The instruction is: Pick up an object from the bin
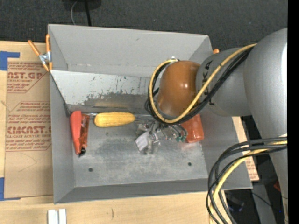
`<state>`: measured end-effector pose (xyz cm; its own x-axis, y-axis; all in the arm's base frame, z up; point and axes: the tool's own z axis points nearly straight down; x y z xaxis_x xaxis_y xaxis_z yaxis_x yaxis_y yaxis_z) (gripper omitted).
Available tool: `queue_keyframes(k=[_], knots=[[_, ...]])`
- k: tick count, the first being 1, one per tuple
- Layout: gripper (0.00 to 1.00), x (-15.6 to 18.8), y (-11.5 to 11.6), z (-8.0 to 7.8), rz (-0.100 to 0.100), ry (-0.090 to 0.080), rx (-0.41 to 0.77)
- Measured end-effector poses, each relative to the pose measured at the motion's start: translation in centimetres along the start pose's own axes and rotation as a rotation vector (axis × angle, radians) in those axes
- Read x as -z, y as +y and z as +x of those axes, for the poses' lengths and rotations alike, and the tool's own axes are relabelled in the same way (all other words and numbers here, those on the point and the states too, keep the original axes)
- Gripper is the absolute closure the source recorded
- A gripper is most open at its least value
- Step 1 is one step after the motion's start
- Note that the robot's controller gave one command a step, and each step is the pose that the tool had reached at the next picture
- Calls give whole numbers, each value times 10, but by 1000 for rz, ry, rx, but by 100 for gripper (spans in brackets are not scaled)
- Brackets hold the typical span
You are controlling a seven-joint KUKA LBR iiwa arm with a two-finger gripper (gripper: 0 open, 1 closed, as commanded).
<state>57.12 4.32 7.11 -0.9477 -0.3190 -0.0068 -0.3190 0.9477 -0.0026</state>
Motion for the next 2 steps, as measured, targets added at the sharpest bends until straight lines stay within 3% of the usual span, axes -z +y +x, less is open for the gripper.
queue_keyframes(k=[1,2], knots=[[100,0,0,0,0,0,0],[100,134,-2,-4,0,-4,-14]])
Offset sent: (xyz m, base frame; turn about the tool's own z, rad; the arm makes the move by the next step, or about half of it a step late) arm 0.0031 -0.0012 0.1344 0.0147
